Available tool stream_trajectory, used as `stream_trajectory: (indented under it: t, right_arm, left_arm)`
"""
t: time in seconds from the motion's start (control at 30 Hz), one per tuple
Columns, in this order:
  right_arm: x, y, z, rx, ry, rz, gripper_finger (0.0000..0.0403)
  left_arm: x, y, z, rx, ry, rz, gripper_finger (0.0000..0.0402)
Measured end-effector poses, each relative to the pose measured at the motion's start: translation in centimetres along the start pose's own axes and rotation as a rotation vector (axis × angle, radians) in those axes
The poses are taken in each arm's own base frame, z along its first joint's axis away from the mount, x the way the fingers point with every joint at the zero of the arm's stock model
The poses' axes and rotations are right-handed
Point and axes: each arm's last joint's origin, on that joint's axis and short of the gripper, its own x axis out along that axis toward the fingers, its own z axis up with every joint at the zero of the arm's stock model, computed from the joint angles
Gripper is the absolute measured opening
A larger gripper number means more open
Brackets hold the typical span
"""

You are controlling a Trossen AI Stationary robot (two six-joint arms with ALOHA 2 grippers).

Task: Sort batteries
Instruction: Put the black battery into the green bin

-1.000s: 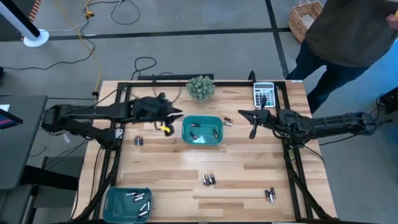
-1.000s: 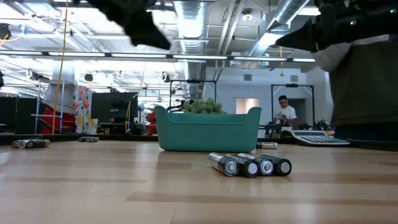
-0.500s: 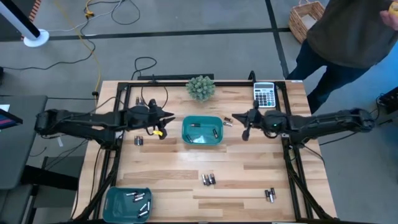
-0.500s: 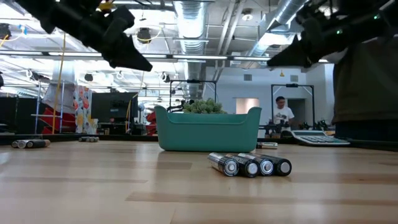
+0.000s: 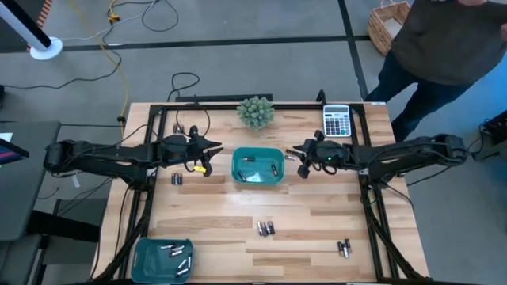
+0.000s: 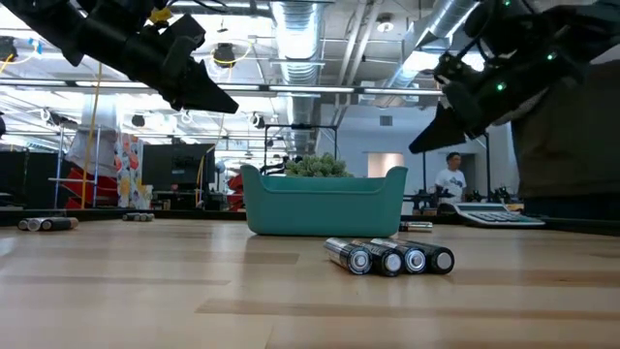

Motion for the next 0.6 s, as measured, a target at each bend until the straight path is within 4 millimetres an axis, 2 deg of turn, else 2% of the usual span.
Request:
stream_trajectory:
  t: [0.27, 0.6]
  right_arm:
    - [1.1, -1.9, -1.3, 0.041, 0.150, -0.003, 0.0129]
    - [3.2, -2.2, -2.7, 0.004, 0.232, -0.012, 0.0130]
  left_arm:
    - [0.1, 0.5, 0.0, -0.009, 0.000, -0.024, 0.0072]
    - [0.3, 1.2, -1.5, -0.031, -0.029, -0.005, 0.0072]
